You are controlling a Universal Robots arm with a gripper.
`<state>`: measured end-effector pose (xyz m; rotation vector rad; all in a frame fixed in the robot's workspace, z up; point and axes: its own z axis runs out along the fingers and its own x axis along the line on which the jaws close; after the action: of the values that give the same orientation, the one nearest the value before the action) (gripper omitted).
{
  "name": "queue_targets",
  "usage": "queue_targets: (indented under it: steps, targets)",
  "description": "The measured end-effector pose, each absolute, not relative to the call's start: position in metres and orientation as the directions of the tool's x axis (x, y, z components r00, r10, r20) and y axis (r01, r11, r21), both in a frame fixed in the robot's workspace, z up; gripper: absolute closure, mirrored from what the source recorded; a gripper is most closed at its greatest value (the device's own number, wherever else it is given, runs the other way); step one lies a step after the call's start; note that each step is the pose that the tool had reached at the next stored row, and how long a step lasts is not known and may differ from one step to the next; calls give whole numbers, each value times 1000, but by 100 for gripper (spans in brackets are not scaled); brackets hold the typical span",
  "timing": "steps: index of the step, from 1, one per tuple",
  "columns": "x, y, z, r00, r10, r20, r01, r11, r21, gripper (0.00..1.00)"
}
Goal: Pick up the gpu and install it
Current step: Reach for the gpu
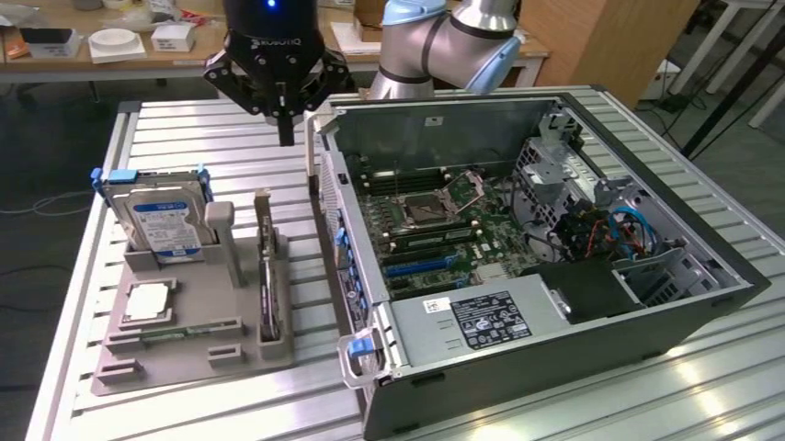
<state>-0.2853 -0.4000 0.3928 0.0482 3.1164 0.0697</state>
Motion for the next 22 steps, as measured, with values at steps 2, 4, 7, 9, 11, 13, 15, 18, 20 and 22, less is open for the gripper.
queue_targets:
  steps: [2, 4, 7, 9, 11, 13, 15, 18, 20, 22]
  targets:
    - [-288, -400, 393, -999, 31, -23, 30, 999, 45, 89]
    - [-290, -400, 393, -999, 30, -23, 29, 999, 45, 89]
    - [-294, -400, 393, -999, 29, -23, 28, 999, 45, 89]
    - [-295, -401, 393, -999, 29, -23, 28, 999, 45, 89]
    - [-295, -402, 393, -999, 29, -23, 28, 999, 45, 89]
    - [-296, -404, 393, -999, 29, -23, 28, 999, 45, 89]
    - [-296, -407, 393, -999, 29, -23, 28, 999, 45, 89]
    - [-297, -412, 393, -999, 29, -23, 28, 999, 45, 89]
    - [-297, -415, 393, -999, 29, -23, 28, 999, 45, 89]
    - [-298, -417, 393, -999, 29, -23, 28, 999, 45, 89]
